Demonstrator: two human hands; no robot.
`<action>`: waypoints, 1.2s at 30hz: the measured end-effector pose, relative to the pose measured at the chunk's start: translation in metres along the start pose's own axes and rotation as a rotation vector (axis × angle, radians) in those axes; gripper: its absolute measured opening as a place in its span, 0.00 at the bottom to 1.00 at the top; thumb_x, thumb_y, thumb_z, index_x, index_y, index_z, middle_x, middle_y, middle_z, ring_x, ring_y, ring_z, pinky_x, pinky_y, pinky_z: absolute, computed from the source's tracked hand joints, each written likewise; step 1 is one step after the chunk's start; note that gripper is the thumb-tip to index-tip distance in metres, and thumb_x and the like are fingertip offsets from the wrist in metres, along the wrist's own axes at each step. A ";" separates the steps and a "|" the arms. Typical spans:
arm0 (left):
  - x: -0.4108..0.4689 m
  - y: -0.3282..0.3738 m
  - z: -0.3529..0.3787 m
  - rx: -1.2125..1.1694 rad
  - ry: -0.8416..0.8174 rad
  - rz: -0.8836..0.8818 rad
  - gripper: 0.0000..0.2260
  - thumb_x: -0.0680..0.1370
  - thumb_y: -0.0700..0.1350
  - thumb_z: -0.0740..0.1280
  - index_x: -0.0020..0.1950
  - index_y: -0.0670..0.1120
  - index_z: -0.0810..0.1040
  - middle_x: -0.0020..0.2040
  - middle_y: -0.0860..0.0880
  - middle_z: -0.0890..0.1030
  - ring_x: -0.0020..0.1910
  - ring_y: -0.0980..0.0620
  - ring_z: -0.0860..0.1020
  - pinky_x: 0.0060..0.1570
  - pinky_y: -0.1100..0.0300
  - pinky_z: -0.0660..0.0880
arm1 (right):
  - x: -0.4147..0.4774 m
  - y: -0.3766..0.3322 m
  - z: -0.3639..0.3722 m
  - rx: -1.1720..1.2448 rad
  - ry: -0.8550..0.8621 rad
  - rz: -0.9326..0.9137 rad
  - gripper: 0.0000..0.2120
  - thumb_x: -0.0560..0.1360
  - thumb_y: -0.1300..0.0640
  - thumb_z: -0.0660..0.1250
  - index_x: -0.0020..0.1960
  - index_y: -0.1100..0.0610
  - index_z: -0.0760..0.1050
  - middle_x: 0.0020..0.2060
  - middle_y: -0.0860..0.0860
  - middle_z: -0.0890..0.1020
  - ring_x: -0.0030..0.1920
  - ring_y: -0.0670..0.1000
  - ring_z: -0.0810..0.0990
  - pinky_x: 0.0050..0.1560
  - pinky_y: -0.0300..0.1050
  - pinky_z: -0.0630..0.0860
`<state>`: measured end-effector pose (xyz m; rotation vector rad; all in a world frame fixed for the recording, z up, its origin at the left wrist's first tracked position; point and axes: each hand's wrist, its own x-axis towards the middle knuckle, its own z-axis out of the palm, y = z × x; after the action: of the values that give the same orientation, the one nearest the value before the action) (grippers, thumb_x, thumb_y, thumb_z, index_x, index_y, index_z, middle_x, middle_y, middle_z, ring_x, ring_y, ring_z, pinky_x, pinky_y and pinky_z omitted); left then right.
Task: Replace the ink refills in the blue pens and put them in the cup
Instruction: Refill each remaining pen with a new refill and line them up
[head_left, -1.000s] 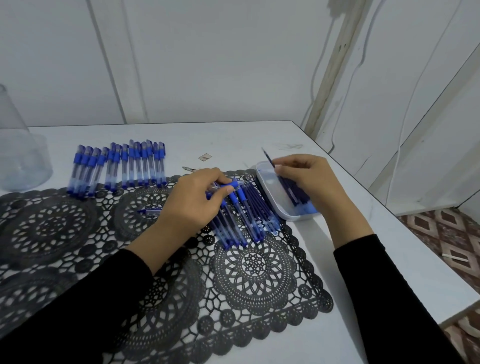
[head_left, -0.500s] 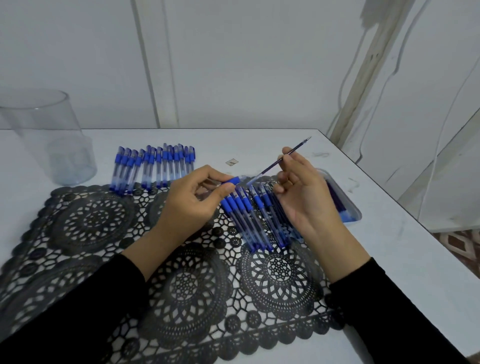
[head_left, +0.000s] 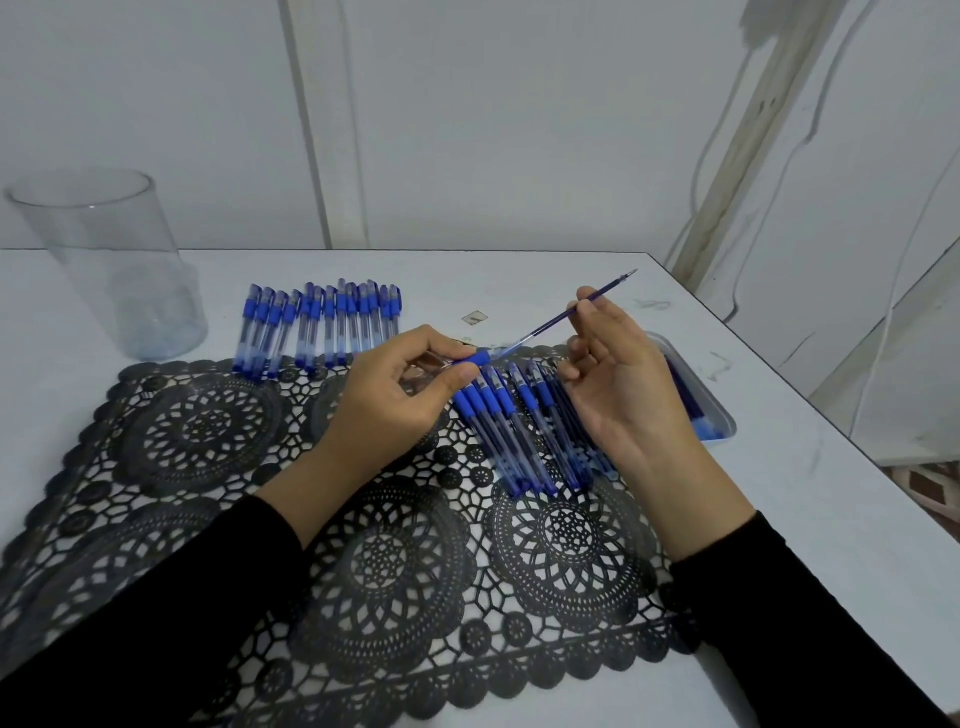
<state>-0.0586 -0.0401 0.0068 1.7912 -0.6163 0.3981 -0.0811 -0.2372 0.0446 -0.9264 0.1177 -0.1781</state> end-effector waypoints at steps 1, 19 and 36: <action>0.000 0.000 0.000 0.003 -0.004 0.005 0.05 0.76 0.40 0.72 0.51 0.43 0.82 0.45 0.52 0.84 0.41 0.57 0.81 0.40 0.64 0.78 | 0.000 0.000 0.000 -0.003 0.003 -0.002 0.06 0.75 0.63 0.68 0.50 0.55 0.78 0.48 0.48 0.80 0.34 0.44 0.71 0.32 0.37 0.64; 0.000 -0.004 0.001 0.041 0.040 0.074 0.05 0.76 0.36 0.72 0.50 0.36 0.82 0.39 0.55 0.80 0.34 0.65 0.76 0.35 0.75 0.69 | -0.003 -0.002 -0.001 -0.130 -0.013 -0.162 0.05 0.75 0.64 0.69 0.49 0.55 0.78 0.46 0.48 0.81 0.38 0.44 0.72 0.34 0.37 0.65; 0.001 -0.009 -0.003 0.018 0.069 0.059 0.05 0.76 0.39 0.72 0.50 0.38 0.83 0.38 0.60 0.80 0.35 0.64 0.76 0.37 0.74 0.69 | -0.016 0.014 0.010 -0.538 -0.203 -0.228 0.02 0.80 0.56 0.63 0.52 0.51 0.74 0.41 0.53 0.84 0.39 0.51 0.77 0.39 0.44 0.71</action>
<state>-0.0522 -0.0355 0.0016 1.7718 -0.6195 0.5053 -0.0939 -0.2180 0.0399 -1.4898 -0.1370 -0.2692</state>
